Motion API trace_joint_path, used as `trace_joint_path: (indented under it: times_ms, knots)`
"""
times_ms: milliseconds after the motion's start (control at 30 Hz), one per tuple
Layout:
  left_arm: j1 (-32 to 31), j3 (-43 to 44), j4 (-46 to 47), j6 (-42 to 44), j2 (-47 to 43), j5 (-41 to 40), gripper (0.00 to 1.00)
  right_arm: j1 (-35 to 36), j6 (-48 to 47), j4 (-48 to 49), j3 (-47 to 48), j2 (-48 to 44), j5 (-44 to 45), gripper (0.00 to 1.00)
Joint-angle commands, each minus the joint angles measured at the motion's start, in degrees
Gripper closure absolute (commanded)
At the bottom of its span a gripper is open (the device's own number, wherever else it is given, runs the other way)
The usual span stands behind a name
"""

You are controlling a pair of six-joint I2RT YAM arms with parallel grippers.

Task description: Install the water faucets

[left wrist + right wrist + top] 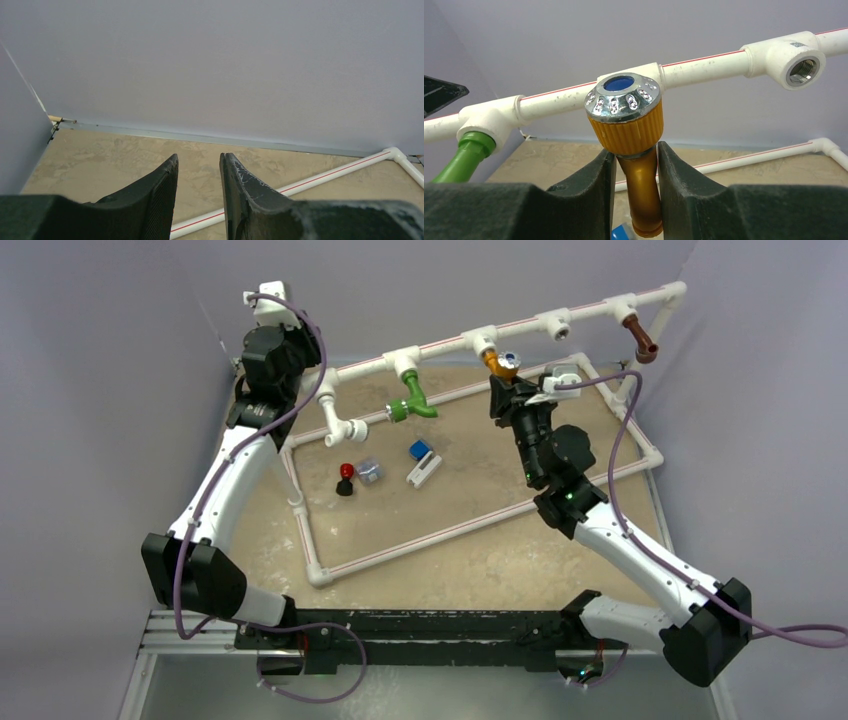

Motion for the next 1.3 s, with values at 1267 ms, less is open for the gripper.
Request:
trace_joint_path:
  times_ms: [1267]
  knots:
    - [-0.92, -4.98, -15.11, -0.17, 3.27, 2.83, 0.65, -0.90, 55.83, -1.21, 0.65, -0.40, 6.91, 1.00]
